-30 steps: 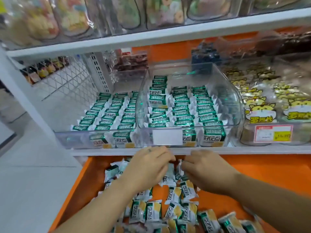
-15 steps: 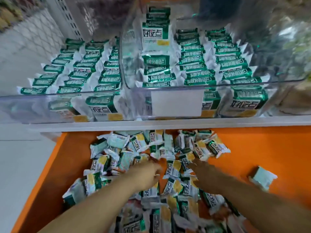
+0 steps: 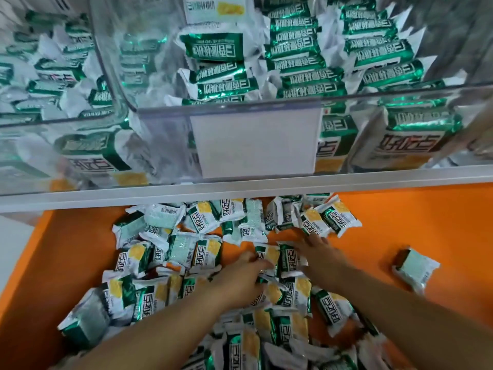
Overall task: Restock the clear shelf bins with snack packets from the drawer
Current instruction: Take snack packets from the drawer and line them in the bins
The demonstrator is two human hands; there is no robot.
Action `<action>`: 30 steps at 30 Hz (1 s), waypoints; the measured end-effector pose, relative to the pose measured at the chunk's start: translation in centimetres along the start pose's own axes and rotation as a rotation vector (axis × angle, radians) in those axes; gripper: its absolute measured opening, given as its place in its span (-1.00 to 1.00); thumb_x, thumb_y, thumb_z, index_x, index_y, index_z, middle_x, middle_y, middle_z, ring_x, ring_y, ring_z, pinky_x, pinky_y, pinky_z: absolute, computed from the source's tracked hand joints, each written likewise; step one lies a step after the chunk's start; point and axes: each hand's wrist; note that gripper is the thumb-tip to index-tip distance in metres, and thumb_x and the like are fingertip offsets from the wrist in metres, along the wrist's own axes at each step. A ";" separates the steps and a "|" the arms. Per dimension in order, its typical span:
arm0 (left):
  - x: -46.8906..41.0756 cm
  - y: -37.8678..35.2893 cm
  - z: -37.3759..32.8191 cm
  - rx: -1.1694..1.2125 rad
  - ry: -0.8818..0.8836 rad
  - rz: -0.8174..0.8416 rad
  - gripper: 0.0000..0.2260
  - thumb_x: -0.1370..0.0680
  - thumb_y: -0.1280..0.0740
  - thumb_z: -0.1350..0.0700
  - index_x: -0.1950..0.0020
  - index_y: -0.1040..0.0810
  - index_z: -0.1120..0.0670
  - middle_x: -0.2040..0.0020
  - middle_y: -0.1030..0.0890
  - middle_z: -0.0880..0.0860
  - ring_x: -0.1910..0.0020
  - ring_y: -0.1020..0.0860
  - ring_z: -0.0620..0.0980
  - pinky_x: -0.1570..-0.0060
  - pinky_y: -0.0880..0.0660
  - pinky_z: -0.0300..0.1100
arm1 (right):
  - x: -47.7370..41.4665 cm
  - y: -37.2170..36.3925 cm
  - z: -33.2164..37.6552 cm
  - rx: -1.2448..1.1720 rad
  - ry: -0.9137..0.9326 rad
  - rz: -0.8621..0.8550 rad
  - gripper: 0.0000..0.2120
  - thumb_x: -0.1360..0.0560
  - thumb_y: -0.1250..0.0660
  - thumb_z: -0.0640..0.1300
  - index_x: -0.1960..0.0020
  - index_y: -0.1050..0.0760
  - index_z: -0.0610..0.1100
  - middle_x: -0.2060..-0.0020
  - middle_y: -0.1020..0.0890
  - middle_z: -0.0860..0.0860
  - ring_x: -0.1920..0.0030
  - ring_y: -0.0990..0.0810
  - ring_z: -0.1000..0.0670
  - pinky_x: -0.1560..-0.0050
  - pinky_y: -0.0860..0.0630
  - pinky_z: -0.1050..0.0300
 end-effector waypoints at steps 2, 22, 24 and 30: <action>-0.1 -0.1 0.2 0.069 -0.012 -0.026 -0.60 -0.59 -0.26 0.10 -0.43 -0.35 -0.07 -0.44 -0.17 0.03 -0.35 -0.37 0.07 -0.33 -0.35 -0.10 | -0.3 0.4 0.1 -0.028 0.002 -0.036 -0.47 -0.57 -0.27 -0.02 -0.48 -0.16 0.01 -0.39 -0.27 -0.03 -0.37 -0.32 -0.09 -0.28 -0.40 0.04; -0.7 0.2 -0.8 0.403 0.118 -0.302 -0.66 -0.60 -0.23 -0.07 0.28 -0.36 0.10 0.32 -0.34 0.01 0.41 -0.32 -0.11 0.36 -0.23 -0.17 | -0.3 3.2 -0.1 -0.606 -0.003 0.147 -0.66 -0.48 -0.42 -0.05 -0.21 -0.53 -0.15 -0.03 -0.55 -0.03 0.12 -0.48 0.06 0.25 -0.36 0.24; -0.6 0.4 -1.1 0.441 0.116 -0.265 -0.71 -0.55 -0.29 -0.13 0.18 -0.38 0.06 0.30 -0.38 -0.01 0.41 -0.34 -0.14 0.40 -0.26 -0.25 | -0.5 2.2 0.5 -0.650 -0.024 0.130 -0.68 -0.49 -0.41 -0.08 -0.14 -0.55 -0.26 -0.03 -0.61 -0.22 0.12 -0.56 -0.08 0.19 -0.37 0.17; -0.4 0.3 -0.4 0.497 0.097 -0.165 -0.29 -0.44 -0.45 -0.10 -0.48 -0.20 0.02 -0.37 -0.40 -0.01 -0.28 -0.43 -0.04 -0.19 -0.43 -0.20 | -0.7 0.9 2.1 -0.764 -0.052 0.092 -0.76 -0.51 -0.38 -0.05 0.00 -0.61 -0.23 0.10 -0.66 -0.20 0.15 -0.61 -0.15 0.18 -0.44 0.14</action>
Point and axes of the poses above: each hand's wrist, its own x-axis away from the middle knuckle, its own y-axis out of the back of the hand, z = x × y
